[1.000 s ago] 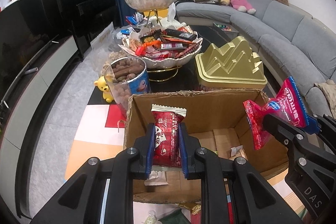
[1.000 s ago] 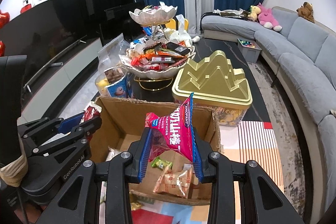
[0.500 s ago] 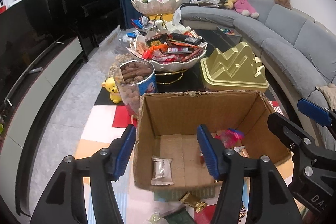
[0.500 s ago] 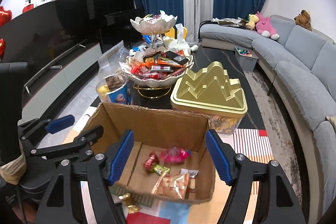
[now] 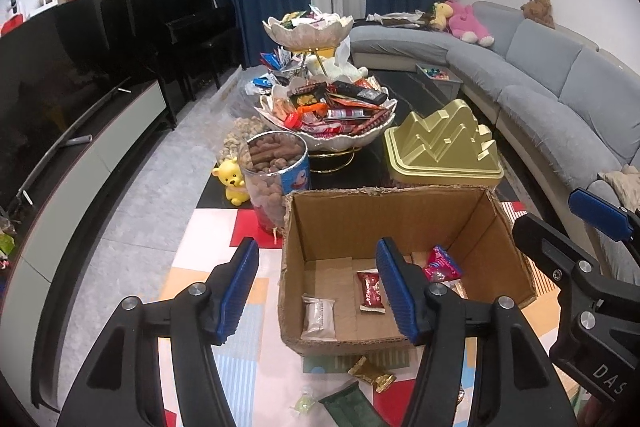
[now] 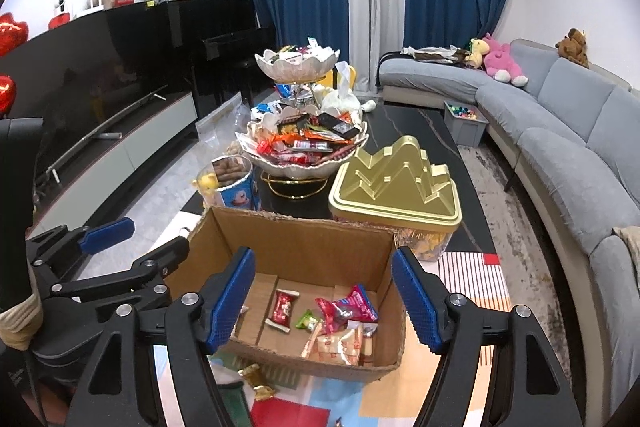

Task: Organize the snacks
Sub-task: 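Move both tools back from the box toward the remaining snacks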

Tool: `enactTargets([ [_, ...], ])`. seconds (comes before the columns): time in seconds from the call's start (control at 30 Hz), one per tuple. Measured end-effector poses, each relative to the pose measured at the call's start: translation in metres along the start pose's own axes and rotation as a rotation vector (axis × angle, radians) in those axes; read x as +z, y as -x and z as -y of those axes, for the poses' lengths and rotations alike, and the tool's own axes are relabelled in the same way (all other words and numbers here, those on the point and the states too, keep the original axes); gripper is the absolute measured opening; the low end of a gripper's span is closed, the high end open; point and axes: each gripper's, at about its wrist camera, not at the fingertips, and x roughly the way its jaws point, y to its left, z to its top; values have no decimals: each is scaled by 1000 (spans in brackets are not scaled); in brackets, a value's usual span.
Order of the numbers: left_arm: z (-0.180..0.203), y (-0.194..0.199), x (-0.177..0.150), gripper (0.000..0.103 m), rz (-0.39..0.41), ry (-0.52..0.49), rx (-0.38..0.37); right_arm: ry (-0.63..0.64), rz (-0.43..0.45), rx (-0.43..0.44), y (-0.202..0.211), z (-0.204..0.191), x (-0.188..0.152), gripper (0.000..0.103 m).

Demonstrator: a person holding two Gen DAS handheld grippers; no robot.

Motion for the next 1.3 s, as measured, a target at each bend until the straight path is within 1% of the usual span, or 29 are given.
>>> enactTargets([
  [0.27, -5, 16, -3, 60, 17, 4, 6, 9, 19, -3, 17, -6, -1, 72],
  [0.73, -14, 37, -14, 60, 36, -1, 16, 22, 33, -5, 34, -15, -6, 72],
  [1.3, -23, 42, -43, 60, 16, -4, 20, 56, 11, 3, 38, -29, -29, 72],
])
